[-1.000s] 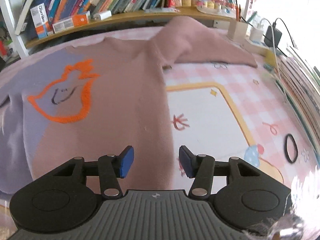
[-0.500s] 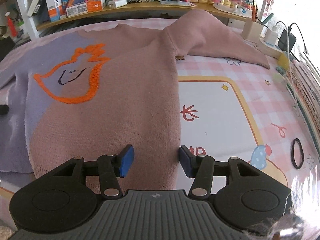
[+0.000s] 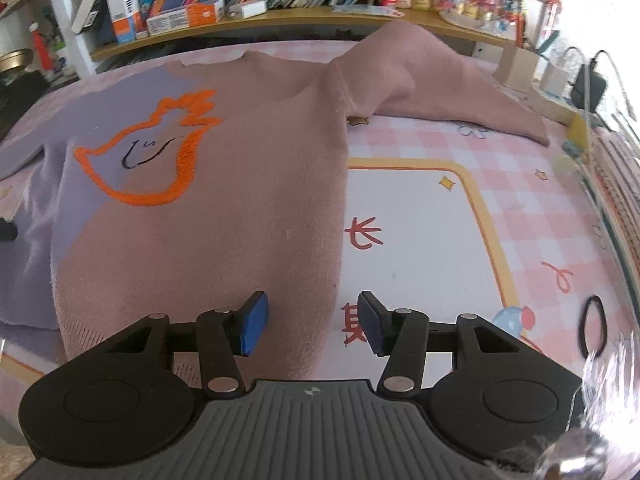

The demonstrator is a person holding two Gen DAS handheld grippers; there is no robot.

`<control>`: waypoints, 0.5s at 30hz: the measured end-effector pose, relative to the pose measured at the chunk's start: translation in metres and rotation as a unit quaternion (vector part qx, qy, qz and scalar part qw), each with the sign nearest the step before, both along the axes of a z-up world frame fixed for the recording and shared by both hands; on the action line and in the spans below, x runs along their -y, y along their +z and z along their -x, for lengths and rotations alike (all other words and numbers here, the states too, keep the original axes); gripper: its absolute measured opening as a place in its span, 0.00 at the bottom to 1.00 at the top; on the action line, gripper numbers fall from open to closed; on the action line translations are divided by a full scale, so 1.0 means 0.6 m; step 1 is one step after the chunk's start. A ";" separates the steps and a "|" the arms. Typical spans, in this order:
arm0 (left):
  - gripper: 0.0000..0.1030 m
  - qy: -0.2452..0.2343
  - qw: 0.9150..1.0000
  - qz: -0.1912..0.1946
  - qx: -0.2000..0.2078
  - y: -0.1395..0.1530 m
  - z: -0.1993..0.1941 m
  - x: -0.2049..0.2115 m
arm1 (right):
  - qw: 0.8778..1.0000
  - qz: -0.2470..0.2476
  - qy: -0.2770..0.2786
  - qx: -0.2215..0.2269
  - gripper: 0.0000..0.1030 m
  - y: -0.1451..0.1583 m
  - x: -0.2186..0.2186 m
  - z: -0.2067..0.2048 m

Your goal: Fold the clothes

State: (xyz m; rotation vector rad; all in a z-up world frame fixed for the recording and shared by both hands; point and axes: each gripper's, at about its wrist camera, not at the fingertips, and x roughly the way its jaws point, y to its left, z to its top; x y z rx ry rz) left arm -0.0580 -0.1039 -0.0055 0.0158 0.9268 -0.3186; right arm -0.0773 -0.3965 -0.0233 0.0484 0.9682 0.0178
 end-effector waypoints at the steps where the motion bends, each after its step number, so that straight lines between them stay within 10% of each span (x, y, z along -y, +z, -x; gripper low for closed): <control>1: 0.37 -0.015 1.000 -0.006 -0.007 0.001 0.012 0.006 | 1.000 -0.003 0.010 -0.002 0.47 0.000 0.001 -0.001; 9: 0.37 -0.057 0.992 -0.113 -0.020 0.017 0.097 0.062 | 0.996 -0.024 0.080 -0.012 0.48 -0.002 0.011 -0.007; 15: 0.37 -0.148 0.944 -0.291 0.048 -0.007 0.124 0.137 | 0.997 -0.028 0.073 -0.011 0.46 -0.002 0.014 -0.006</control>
